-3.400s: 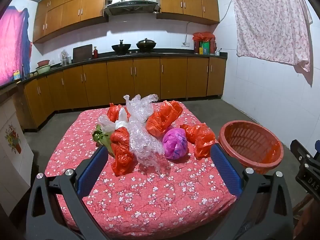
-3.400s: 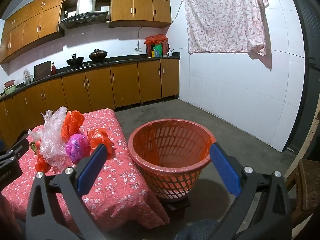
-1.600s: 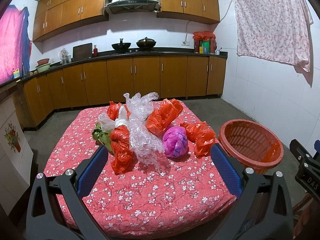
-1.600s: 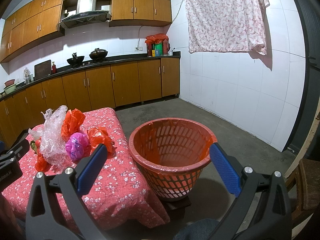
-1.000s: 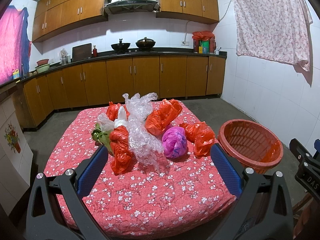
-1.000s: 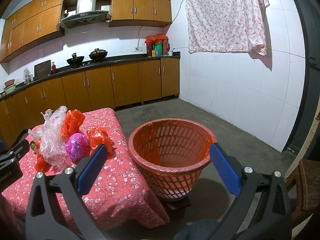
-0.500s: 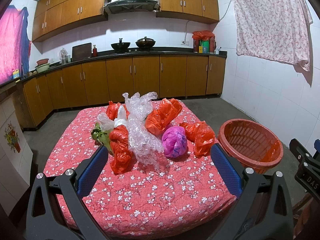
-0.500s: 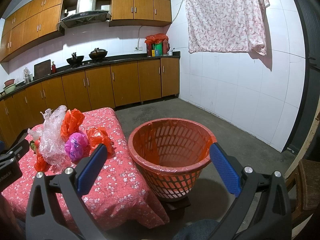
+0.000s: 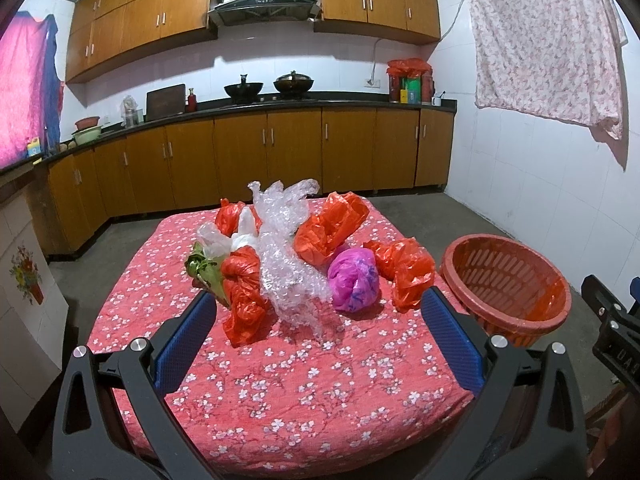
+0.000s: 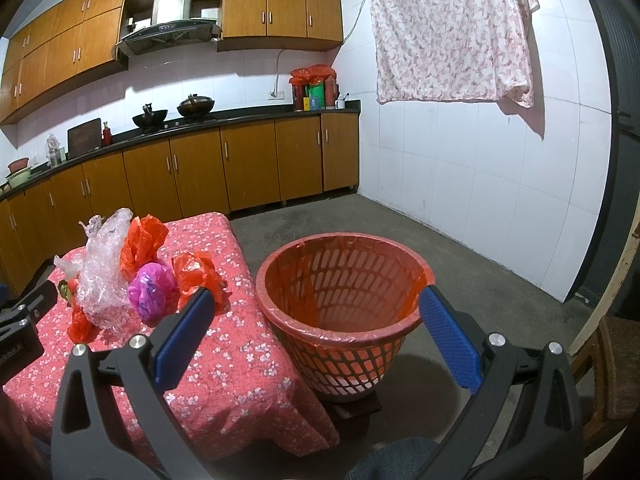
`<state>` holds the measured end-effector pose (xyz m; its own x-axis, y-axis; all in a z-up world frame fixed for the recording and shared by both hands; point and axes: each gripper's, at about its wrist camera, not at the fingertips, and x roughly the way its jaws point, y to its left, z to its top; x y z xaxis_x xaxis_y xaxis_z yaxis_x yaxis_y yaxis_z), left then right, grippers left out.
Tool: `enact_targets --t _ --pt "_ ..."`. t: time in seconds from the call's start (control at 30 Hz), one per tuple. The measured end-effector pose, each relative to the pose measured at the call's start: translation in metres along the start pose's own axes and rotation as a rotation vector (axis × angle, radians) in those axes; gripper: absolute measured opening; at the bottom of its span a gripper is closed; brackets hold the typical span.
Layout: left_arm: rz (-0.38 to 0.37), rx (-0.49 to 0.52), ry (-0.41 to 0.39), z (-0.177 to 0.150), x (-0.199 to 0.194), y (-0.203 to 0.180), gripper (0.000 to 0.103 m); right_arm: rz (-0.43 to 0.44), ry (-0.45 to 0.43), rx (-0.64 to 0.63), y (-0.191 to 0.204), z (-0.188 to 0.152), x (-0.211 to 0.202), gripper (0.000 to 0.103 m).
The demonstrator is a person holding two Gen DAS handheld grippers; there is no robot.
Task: Collect trash
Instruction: 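Grasp a red bag with the left tool while the right tool grasps another red bag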
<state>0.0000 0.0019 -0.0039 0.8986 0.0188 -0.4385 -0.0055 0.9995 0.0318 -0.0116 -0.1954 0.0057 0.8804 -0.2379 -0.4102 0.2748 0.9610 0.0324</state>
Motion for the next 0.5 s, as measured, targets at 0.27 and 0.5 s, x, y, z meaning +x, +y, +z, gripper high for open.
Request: enact_targets --t 0.27,0.5 --pt "0.078 -0.065 0.049 -0.017 0.017 0.040 0.101 0.086 0.059 -0.037 0.023 -0.002 0.040 0.099" --pt "0.180 -0.160 0.083 -0.018 0.032 0.095 0.101 0.170 0.128 -0.041 0.050 0.004 0.081 0.098"
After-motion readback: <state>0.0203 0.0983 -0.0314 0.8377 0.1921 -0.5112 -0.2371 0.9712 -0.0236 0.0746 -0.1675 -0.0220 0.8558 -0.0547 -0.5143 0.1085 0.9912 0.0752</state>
